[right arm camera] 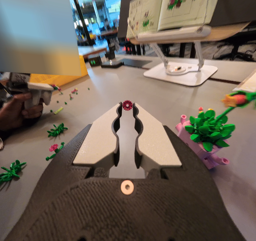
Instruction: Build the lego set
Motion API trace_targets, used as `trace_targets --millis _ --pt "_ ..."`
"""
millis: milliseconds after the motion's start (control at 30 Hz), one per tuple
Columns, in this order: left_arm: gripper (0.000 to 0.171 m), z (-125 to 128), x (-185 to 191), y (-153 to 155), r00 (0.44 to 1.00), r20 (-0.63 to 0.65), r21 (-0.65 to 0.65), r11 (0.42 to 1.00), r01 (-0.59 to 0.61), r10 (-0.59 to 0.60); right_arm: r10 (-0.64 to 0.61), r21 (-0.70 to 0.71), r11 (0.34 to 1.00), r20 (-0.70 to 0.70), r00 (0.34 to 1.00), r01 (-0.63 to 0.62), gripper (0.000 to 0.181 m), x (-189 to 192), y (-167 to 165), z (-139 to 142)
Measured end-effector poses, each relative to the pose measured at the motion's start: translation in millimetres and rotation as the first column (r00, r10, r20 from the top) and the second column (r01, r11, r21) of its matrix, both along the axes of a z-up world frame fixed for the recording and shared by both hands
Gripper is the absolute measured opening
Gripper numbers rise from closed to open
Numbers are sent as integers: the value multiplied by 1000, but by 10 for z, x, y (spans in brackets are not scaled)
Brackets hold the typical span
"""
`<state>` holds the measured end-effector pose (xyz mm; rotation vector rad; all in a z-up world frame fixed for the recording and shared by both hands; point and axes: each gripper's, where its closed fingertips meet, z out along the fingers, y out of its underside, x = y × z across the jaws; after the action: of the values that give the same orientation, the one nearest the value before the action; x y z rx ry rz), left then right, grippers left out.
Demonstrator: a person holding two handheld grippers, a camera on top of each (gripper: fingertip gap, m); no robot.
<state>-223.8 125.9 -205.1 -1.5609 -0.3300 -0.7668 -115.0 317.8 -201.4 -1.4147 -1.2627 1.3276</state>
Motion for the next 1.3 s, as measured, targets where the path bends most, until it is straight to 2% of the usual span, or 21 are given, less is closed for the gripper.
trace_targets --millis 133,233,300,333,400,567,733,833,900,1000,1067,1167,1200,1300 --pt "4 7 -1 -4 1000 -2 5 1000 -3 3 13 153 986 290 957 -60 13 -131 -169 -357" --pt "4 3 13 -1 1000 -14 0 1000 -1 1 45 248 947 527 849 -205 13 -145 -362 -688" --pt "4 -3 14 5 1000 -16 -5 1000 -1 0 69 263 919 627 776 -295 13 -151 -474 -831" --pt "4 -5 11 7 1000 -14 -7 1000 -1 1 37 308 898 656 753 -313 13 -165 -452 -863" --pt "4 -2 2 5 1000 -12 -4 1000 -5 5 10 368 862 676 737 -349 13 -213 -434 -876" --pt "5 5 43 1 999 -51 -6 1000 -3 3 189 181 877 721 667 -445 13 -250 -652 -934" --pt "5 8 87 9 998 -68 -7 1000 5 -6 219 168 861 730 648 -479 14 -250 -676 -938" --pt "5 23 74 14 997 -73 -2 1000 -2 2 208 199 849 725 656 -489 21 -255 -671 -897" --pt "5 73 41 33 996 -82 11 1000 -23 24 210 219 851 692 691 -477 22 -273 -658 -764" --pt "5 243 26 172 987 -157 28 999 -37 41 239 218 869 602 762 -444 21 -307 -641 -412" --pt "5 382 33 372 970 -241 37 999 -21 30 240 236 881 523 818 -410 21 -363 -593 -129" --pt "5 617 -105 782 934 -357 63 998 2 21 172 368 878 355 919 -306 28 -568 -427 398" --pt "5 696 -230 926 914 -404 75 997 -20 48 150 427 866 275 950 -261 32 -670 -387 618" --pt "5 929 -787 1290 790 -557 146 967 -208 254 115 581 804 57 992 -126 32 -1014 -327 1210"
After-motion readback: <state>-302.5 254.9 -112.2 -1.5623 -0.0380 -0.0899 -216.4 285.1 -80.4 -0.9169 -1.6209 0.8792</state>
